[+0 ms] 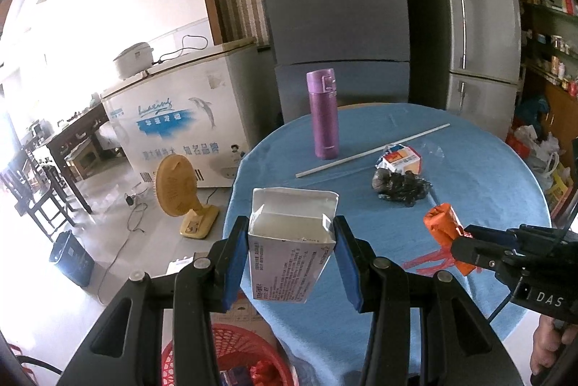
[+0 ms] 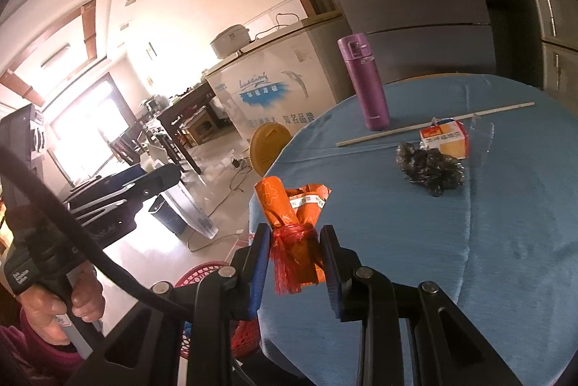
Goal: Collect trash
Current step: 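Lift the carton and wrapper and carry them toward the basket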
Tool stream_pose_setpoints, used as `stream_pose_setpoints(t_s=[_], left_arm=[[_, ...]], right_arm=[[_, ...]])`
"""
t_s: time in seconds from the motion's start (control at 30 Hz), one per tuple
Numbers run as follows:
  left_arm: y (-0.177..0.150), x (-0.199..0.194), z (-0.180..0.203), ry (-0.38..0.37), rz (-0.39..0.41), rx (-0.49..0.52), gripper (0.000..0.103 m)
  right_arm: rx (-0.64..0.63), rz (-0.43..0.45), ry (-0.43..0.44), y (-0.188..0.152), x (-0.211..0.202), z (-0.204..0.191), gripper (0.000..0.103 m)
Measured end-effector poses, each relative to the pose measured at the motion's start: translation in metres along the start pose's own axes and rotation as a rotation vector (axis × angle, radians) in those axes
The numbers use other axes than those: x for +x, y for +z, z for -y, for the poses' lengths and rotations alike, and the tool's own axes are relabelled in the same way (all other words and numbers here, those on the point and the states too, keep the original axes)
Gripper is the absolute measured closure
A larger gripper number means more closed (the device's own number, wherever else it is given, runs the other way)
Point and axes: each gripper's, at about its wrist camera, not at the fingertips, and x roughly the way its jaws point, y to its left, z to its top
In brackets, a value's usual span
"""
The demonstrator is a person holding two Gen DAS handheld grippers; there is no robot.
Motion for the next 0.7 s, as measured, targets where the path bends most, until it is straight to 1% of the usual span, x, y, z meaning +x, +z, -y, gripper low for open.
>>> stream_pose_setpoints(t_s=[0.23,0.7], left_arm=[[-0.005,0.003,-0.012,0.019,-0.011,-0.026,0.055],[-0.013,0.006,-0.028,0.033,-0.027,-0.054,0.055]], right_arm=[[-0.019,-0.016,0.017,-0.001,0.009,-0.01,0.073],[-0.045,-0.042,0.044,-0.003,0.025,-0.021,0.073]])
